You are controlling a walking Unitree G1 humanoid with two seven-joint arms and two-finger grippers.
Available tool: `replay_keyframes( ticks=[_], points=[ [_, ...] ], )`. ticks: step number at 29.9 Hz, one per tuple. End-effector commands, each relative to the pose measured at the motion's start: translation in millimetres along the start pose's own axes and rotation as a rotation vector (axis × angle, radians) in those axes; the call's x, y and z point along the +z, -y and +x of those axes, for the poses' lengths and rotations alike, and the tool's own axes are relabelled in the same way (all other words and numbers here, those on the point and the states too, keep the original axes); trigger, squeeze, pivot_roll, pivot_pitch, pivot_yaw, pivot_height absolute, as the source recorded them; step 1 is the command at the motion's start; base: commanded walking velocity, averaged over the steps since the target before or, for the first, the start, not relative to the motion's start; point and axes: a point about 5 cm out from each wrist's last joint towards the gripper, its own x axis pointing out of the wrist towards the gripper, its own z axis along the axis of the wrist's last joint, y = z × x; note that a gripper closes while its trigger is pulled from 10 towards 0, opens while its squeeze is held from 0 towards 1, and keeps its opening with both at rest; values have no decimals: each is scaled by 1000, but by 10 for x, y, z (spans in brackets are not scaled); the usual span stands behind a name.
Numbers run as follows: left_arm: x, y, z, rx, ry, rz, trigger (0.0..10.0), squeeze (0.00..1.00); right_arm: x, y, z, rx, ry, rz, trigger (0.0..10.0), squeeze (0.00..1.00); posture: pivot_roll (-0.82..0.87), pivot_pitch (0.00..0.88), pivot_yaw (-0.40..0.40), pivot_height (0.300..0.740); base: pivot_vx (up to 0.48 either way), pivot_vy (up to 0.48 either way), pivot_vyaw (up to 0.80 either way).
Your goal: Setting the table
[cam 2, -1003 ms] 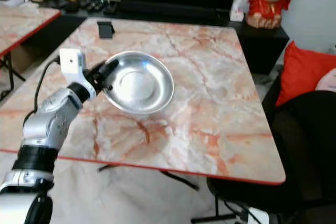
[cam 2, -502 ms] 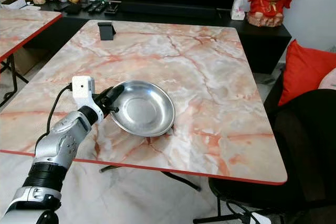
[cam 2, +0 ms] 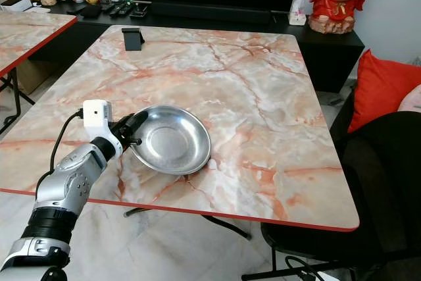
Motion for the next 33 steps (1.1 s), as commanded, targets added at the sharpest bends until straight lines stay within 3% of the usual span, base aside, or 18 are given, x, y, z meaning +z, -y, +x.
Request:
replay_keyframes(
  ticks=[1, 13, 14, 15, 16, 26, 27, 29, 30, 31, 33],
  points=[
    [-50, -5, -16, -11, -40, 17, 10000, 0, -11, 38, -9, -9, -1, 0, 10000, 0, 52, 0, -44, 715, 0, 0, 0],
    [-249, -56, -82, 3, -138, 97, 10000, 0, -15, 48, -10, -6, -8, -7, 10000, 0, 53, 0, -49, 715, 0, 0, 0],
    [-258, -58, -84, 5, -143, 108, 10000, 75, -15, 49, -10, -6, -9, -8, 10000, 0, 53, 0, -49, 715, 0, 0, 0],
    [-267, -59, -86, 6, -148, 120, 10000, 75, -16, 49, -10, -5, -9, -8, 10000, 0, 53, 0, -49, 715, 0, 0, 0],
    [-281, -54, -88, 2, -155, 130, 10000, 224, -15, 48, -10, -4, -9, -10, 10000, 0, 53, 0, -49, 715, 0, 0, 0],
    [-341, -69, -111, 8, -176, 168, 10000, 243, -15, 48, -9, 1, -14, -17, 10000, 0, 54, 0, -52, 715, 0, 0, 0],
    [-341, -68, -111, 8, -177, 172, 10000, 361, -15, 47, -9, 2, -15, -17, 10000, 0, 54, 0, -52, 715, 0, 0, 0],
    [-341, -67, -110, 8, -176, 175, 10000, 369, -15, 48, -9, 3, -15, -18, 10000, 0, 56, 0, -53, 715, 0, 0, 0],
    [-340, -67, -110, 7, -176, 179, 10000, 475, -15, 48, -9, 4, -15, -18, 10000, 0, 56, 0, -53, 715, 0, 0, 0],
    [-341, -68, -109, 8, -179, 191, 10000, 733, -15, 47, -9, 5, -15, -19, 10000, 0, 56, 0, -53, 715, 0, 0, 0],
    [-349, -68, -107, 10, -180, 204, 10000, 737, -15, 47, -9, 6, -15, -20, 10000, 0, 56, 0, -53, 715, 0, 0, 0]
  ],
)
